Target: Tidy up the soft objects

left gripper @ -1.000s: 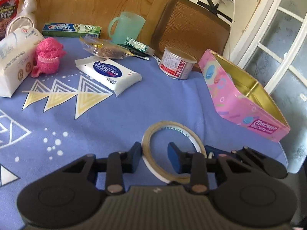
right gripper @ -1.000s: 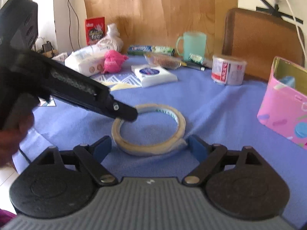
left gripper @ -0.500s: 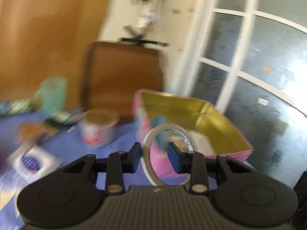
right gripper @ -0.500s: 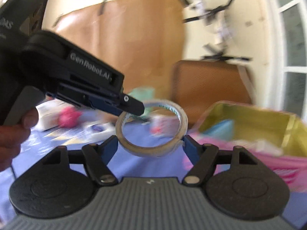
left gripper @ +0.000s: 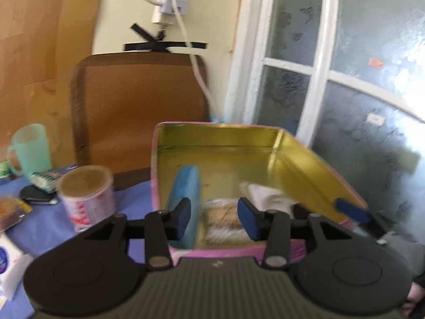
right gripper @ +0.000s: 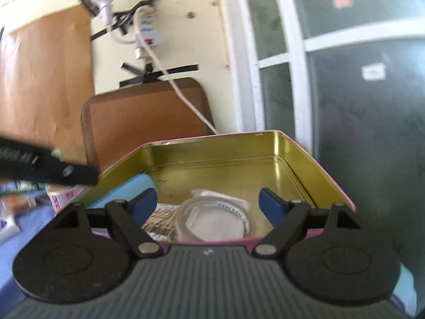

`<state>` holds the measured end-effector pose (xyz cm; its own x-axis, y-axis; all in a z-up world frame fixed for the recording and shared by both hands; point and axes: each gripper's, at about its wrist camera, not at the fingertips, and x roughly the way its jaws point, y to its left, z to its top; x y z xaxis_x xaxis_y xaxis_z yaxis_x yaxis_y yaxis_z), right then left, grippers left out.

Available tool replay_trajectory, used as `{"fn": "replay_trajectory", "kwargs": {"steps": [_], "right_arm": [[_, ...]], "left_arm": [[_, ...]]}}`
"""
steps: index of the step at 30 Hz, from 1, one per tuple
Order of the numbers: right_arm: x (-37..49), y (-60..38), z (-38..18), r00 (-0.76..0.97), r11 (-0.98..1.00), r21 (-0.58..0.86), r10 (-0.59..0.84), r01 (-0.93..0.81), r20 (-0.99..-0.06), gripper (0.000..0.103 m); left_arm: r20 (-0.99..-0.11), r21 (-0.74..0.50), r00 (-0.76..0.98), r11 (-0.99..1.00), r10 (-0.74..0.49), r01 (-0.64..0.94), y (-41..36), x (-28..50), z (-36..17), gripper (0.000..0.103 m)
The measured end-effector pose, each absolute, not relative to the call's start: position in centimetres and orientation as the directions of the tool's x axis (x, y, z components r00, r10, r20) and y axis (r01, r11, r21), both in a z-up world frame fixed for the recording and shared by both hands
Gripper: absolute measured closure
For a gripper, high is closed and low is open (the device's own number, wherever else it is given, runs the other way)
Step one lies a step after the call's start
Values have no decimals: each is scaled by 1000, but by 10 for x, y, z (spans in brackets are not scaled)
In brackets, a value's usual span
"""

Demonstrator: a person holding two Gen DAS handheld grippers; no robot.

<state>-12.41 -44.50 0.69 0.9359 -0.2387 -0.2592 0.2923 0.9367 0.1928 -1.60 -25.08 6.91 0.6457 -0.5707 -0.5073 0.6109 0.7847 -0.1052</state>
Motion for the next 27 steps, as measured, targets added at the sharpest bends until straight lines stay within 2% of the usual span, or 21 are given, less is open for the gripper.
{"fn": "replay_trajectory", "kwargs": {"steps": [6,13,20,27], "right_arm": [[-148,-431,3,939,931,196,-266,309,-216,17],[-160,-413,18,956,944,206,-216,256,-199,17],[-168,-400,31,965,939,259,-179,226,-191,0],[-177,-397,29,965,907,342,-198,248,-174,0]], "left_arm": [[-542,-83,668,824,-509,561,-231,-22,60,63],[-542,-53,693,843,-474,535,-211,-40,62,62],[-534,-29,716,856,-449,515,-189,-57,64,57],[-530,-27,726,864,-439,503,-169,-67,61,51]]}}
